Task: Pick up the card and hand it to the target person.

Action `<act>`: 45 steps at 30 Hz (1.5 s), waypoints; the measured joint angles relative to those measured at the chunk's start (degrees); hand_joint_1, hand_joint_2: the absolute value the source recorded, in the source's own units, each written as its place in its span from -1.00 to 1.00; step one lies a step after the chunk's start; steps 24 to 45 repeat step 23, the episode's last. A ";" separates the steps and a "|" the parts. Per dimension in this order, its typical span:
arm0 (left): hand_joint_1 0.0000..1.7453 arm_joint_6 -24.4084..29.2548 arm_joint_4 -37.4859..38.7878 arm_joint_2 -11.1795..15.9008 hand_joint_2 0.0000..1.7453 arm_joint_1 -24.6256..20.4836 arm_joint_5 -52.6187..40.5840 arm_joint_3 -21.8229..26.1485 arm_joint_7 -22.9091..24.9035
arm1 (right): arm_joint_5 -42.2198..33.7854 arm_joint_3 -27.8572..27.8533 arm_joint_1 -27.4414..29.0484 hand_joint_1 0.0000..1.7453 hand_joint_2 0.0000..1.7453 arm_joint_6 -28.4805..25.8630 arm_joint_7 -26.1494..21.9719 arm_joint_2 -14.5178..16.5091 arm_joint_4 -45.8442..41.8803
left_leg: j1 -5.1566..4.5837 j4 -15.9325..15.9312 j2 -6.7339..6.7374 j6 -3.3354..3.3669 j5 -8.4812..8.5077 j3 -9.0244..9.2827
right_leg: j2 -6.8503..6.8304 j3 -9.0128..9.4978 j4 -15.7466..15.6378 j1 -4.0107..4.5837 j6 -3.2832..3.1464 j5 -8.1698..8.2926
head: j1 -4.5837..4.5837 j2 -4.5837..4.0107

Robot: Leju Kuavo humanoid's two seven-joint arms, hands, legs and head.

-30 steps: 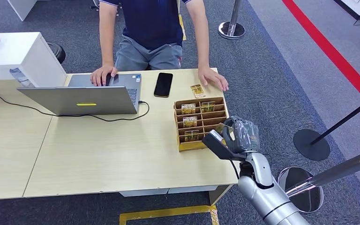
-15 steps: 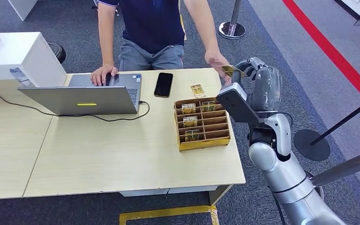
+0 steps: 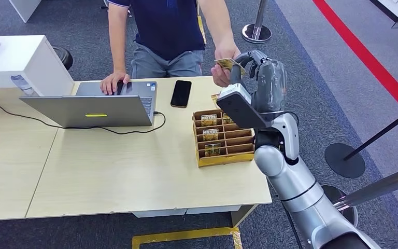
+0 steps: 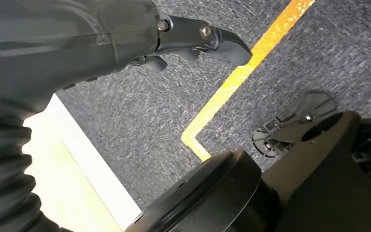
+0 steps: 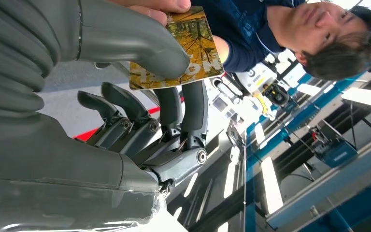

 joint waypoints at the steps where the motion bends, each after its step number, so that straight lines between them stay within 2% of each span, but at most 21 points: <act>1: -1.00 0.03 0.00 0.00 -1.00 0.06 0.02 -0.02 0.04 | -0.10 0.23 -0.06 -1.00 0.00 -0.03 -0.04 0.27 0.64 | 0.00 0.00 0.00 0.00 0.00 0.00 | 0.01 -0.01 0.00 0.00 0.00 0.00 | 0.00 0.00; 3: -1.00 0.18 0.00 0.00 -1.00 0.30 0.03 -0.10 0.08 | -0.30 0.62 -0.15 -1.00 -1.00 -0.06 0.02 0.63 1.72 | 0.00 0.00 -0.01 0.00 0.00 0.00 | 0.00 -0.03 -0.01 0.00 0.00 0.00 | -0.01 0.00; 9: -1.00 1.19 0.00 0.00 -1.00 1.08 0.68 -0.18 -0.22 | -2.61 1.30 -0.06 -1.00 -1.00 0.11 1.64 0.67 3.21 | -0.01 0.00 -0.01 0.00 0.00 0.01 | 0.01 -0.08 -0.02 0.00 0.00 0.00 | 0.00 0.00; 15: -1.00 1.71 0.01 0.00 -1.00 1.96 1.33 -0.19 -0.99 | -13.32 0.15 1.03 -1.00 -1.00 5.73 2.19 -1.55 3.39 | -0.03 0.01 0.00 0.00 -0.01 0.03 | 0.02 -0.08 -0.04 0.00 0.00 0.00 | 0.01 0.00; 19: -1.00 2.03 0.07 0.05 -1.00 2.41 2.34 -0.19 -1.97 | -28.17 -1.83 3.07 -1.00 1.00 15.65 1.86 -4.43 3.04 | -0.03 0.02 0.00 0.01 -0.01 0.04 | 0.02 -0.07 -0.05 0.00 0.00 0.00 | 0.00 0.00; 23: -1.00 2.03 0.09 0.17 -1.00 2.71 2.90 -0.19 -2.24 | -38.81 -3.42 5.25 -1.00 1.00 23.99 2.77 -7.46 2.56 | -0.03 0.02 -0.01 0.01 -0.02 0.02 | 0.02 -0.09 -0.05 0.00 0.00 0.00 | 0.00 0.00; 45: -1.00 2.03 0.09 0.17 -1.00 2.71 2.90 -0.19 -2.24 | -38.81 -3.42 5.25 -1.00 1.00 23.99 2.77 -7.46 2.56 | -0.03 0.02 -0.01 0.01 -0.02 0.02 | 0.02 -0.09 -0.05 0.00 0.00 0.00 | 0.00 0.00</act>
